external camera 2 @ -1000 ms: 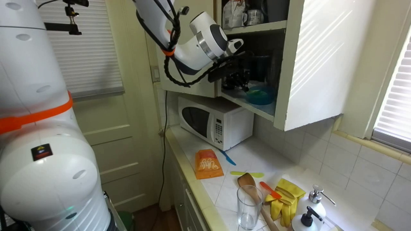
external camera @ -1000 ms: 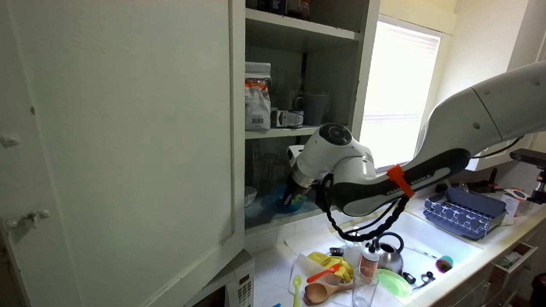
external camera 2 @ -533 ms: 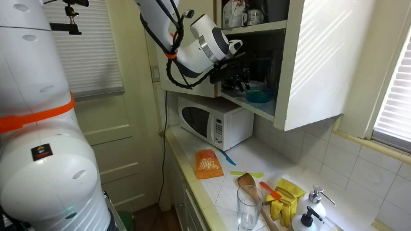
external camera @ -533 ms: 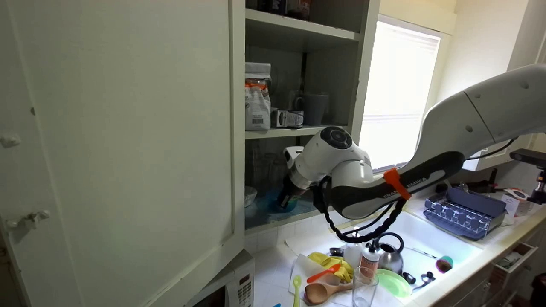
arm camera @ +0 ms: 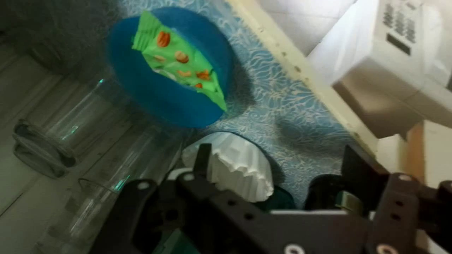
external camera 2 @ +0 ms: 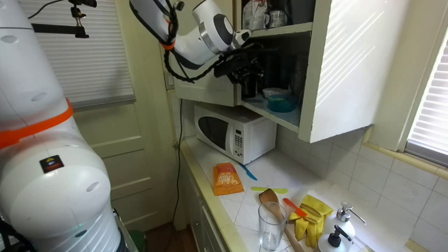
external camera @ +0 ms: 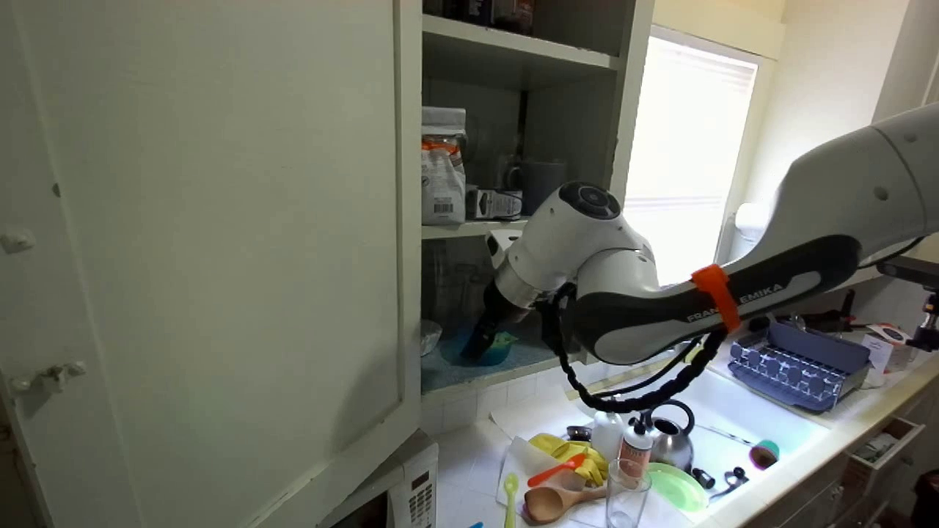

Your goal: Put the blue bowl in the bottom shelf of the top cabinet

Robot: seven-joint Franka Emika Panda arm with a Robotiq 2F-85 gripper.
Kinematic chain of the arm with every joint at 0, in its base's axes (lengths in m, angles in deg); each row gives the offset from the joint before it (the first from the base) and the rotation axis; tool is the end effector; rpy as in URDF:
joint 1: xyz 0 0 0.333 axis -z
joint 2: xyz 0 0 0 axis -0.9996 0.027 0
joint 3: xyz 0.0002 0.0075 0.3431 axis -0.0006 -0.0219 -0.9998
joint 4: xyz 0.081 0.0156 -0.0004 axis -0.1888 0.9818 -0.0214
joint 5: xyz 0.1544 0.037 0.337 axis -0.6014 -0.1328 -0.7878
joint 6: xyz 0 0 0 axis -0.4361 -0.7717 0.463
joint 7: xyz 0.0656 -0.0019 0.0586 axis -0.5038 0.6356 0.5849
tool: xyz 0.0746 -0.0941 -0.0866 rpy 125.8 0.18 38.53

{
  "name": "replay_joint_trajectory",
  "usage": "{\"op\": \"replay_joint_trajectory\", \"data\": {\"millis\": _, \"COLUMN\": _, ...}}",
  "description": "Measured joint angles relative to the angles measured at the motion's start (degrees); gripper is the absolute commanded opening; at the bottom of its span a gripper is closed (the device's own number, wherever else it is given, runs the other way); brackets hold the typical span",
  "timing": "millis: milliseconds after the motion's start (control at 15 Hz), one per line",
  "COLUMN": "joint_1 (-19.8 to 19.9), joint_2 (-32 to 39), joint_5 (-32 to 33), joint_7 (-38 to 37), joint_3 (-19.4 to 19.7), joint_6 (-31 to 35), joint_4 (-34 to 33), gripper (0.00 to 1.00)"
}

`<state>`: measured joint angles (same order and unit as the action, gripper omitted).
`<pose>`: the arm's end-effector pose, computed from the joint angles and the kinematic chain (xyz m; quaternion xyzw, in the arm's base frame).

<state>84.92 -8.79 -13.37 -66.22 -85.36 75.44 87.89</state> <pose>0.5388 0.1140 0.5088 0.9151 0.2083 0.3079 0.1559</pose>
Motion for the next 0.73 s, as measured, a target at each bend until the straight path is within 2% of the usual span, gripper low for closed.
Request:
{"op": "replay_joint_trajectory", "data": {"millis": 267, "joint_1": -2.14, "joint_2": -8.67, "joint_5": -7.23, "joint_7": -1.17, "joint_3": -3.72, "joint_6": -20.17, "joint_4": 2.64, "gripper": 1.00}}
{"op": "replay_joint_trajectory", "data": {"millis": 600, "joint_1": -3.50, "joint_2": -22.05, "joint_5": -15.53, "joint_7": -3.68, "joint_3": -4.59, "joint_6": -43.11, "joint_4": 9.08, "gripper": 1.00}}
{"op": "replay_joint_trajectory", "data": {"millis": 733, "joint_1": -3.49, "joint_2": -24.10, "joint_5": -15.68, "joint_7": -3.75, "joint_3": -4.69, "joint_6": -43.95, "joint_4": 9.86, "gripper": 1.00}}
